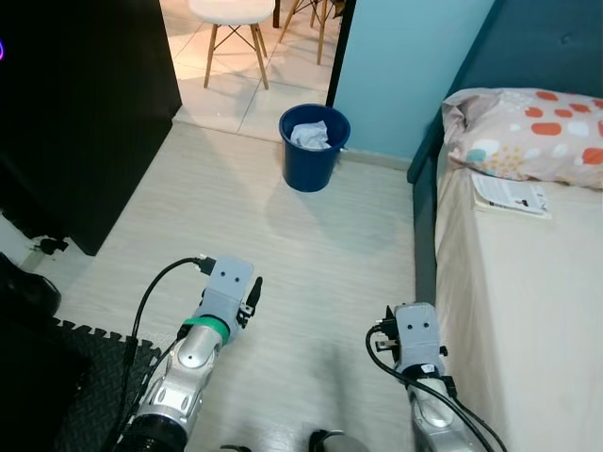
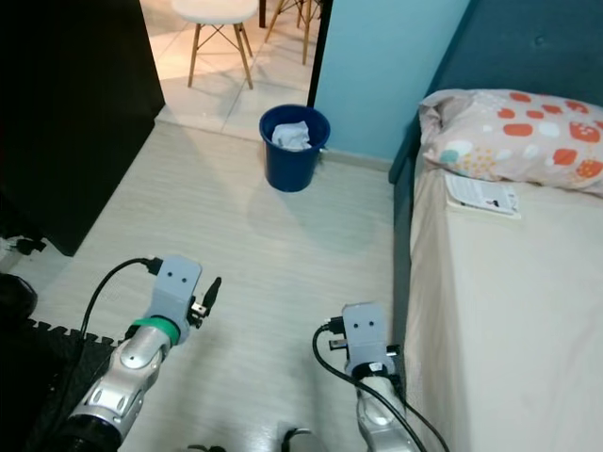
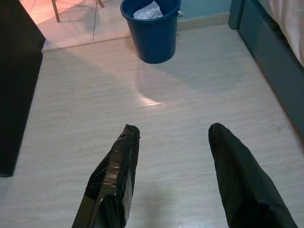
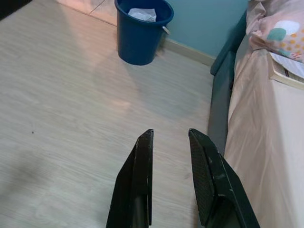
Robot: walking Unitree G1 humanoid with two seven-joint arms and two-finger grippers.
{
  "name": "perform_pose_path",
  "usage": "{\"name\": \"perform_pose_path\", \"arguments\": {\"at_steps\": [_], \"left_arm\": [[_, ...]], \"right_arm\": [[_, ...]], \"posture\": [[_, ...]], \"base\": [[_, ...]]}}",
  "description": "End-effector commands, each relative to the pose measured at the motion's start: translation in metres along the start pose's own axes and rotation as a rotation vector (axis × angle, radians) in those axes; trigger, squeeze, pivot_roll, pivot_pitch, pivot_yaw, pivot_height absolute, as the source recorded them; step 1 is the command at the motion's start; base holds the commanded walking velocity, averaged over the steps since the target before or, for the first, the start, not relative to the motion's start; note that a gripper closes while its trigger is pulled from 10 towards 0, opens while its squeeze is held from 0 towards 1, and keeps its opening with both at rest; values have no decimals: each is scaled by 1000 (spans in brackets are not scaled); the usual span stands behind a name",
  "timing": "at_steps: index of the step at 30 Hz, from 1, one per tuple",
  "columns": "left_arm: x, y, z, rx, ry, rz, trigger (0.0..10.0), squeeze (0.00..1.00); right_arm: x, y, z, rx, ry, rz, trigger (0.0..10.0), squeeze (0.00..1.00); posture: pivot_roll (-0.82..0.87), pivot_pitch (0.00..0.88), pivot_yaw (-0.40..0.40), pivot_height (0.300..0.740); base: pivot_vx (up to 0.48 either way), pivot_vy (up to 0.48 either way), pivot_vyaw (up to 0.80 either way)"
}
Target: Clean up the room
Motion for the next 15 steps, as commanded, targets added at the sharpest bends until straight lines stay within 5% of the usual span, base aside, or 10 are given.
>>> {"name": "perform_pose_path", "arguments": {"at_steps": [1, 15], "left_arm": [[-10, -1, -4, -25, 8, 40, 10000, 0], [3, 10, -6, -65, 41, 16, 10000, 0]], "right_arm": [[-8, -4, -5, -28, 6, 29, 10000, 0], [-8, -2, -2, -63, 31, 32, 10000, 0]], "posture": [[-159, 113, 78, 740], [-163, 90, 106, 740]], "base": [[0, 0, 0], [0, 0, 0]]}}
Point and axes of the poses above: a point about 5 cm out from each wrist's last joint towards the gripper, its own y axis pointing out of the wrist towards the gripper, its own x axis along the axis of the wrist's last joint, z = x × y, the point moved 5 cm from there along y, pointing out of the wrist towards the gripper, and after that the axes turned 5 degrees about y, right-handed, at the moved point
